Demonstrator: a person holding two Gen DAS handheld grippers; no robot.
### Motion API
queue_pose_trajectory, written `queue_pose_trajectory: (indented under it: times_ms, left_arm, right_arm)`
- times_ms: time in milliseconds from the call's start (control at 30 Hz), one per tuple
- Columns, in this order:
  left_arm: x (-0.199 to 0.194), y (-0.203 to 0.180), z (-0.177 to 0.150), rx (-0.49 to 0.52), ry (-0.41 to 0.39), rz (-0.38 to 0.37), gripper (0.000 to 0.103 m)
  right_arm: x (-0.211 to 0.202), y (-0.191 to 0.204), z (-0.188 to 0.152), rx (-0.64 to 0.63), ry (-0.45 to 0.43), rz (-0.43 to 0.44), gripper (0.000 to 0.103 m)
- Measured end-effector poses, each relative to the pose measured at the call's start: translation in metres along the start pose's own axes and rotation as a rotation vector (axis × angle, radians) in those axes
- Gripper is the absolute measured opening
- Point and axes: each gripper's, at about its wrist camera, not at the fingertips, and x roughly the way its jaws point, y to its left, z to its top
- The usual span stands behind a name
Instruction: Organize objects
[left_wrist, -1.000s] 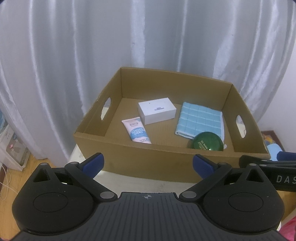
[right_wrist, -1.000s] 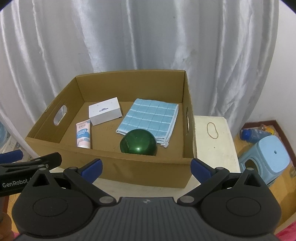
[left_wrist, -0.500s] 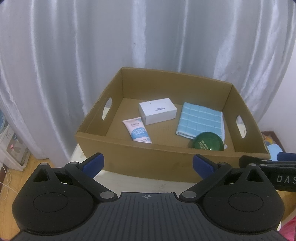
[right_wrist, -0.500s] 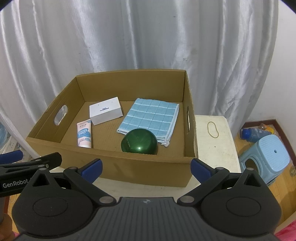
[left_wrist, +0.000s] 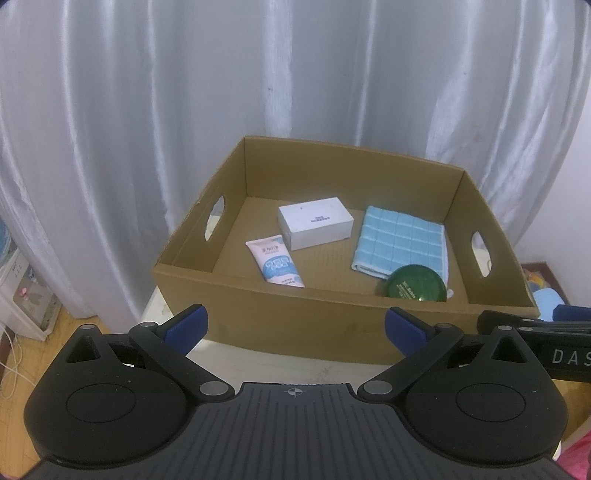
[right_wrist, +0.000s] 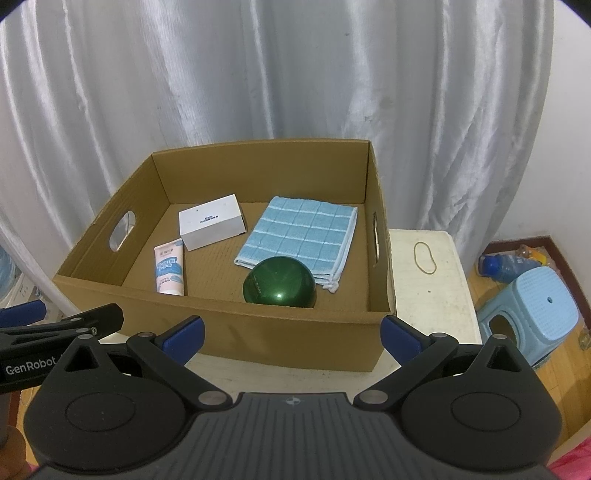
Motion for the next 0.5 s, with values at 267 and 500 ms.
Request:
queue_pose_trajectory:
  times_ms: [267,500]
  left_arm:
    - [-0.0016,0.0001,0.0012,0.002,-0.002,0.001,0.103]
    - [-0.0010,0.0008,0.0023,0.002,0.000,0.001,0.102]
  right_arm:
    - [-0.0003,-0.0005,-0.0009,0.003,-0.001,0.001,0.103]
    - [-0.0003,-0.0005,-0.0013,0.005,-0.001,-0.001,0.103]
